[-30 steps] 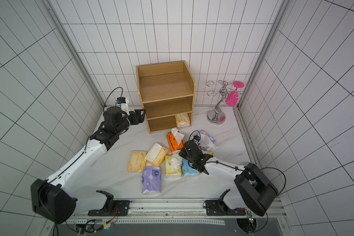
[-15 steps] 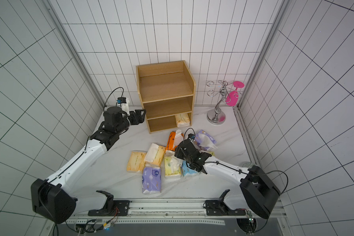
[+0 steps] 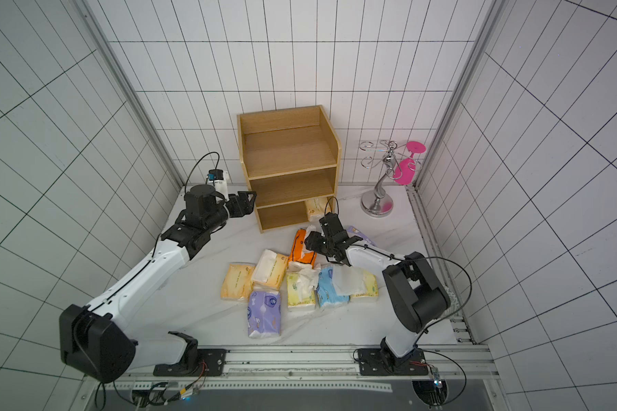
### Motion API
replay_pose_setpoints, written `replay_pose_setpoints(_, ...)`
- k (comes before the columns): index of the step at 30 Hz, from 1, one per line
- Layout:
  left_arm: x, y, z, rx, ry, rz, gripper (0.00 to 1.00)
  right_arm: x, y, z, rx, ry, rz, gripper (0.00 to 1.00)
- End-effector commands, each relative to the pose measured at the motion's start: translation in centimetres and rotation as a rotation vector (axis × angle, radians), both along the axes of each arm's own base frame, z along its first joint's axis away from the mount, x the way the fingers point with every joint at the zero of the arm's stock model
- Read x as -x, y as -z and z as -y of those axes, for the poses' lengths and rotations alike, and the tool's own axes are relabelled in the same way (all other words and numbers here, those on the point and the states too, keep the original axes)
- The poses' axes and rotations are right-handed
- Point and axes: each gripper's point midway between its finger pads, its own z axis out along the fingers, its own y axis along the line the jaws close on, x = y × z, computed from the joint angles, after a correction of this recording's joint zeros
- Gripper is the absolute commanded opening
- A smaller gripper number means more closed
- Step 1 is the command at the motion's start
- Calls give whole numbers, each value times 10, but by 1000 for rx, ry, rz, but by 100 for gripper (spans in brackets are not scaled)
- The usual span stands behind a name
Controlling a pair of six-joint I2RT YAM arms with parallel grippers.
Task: Remove the tissue boxes from the shelf
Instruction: Place the box of tissues at the center of the board, then pick up a box of tissues from the shelf.
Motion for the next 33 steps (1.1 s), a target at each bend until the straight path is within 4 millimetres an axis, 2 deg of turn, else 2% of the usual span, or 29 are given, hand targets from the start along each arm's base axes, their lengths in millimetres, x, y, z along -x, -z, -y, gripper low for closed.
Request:
replay_pose_setpoints(1, -7, -9, 3, -11, 5, 25, 87, -6, -15, -38, -92, -94, 25, 58)
replay_pose_setpoints(4, -9, -9, 5, -10, 13, 21, 87, -6, -10, -56, -110, -109, 20, 57)
replay_pose_setpoints(8, -12, -10, 6, -11, 15, 23, 87, -9, -9, -53, -91, -89, 35, 56)
replay_pose_setpoints(11, -15, -10, 7, -15, 18, 25, 87, -15, -18, -34, -64, -22, 56, 60)
replay_pose_setpoints(13, -17, -9, 8, -15, 16, 23, 87, -23, -27, -10, -70, 84, 78, 61)
replay_pose_setpoints(16, -21, -9, 9, -4, 17, 30, 87, -37, -45, 24, -146, 247, 118, 62)
replay_pose_setpoints(19, -25, -10, 11, 1, 15, 43, 87, -54, -55, 41, -234, 350, 121, 63)
replay_pose_setpoints(23, -29, -8, 11, 0, 14, 55, 85, -82, -61, 38, -333, 399, 107, 63)
replay_pose_setpoints(33, -36, 6, 14, 1, 27, 51, 85, -138, -45, 23, -536, 535, 102, 61)
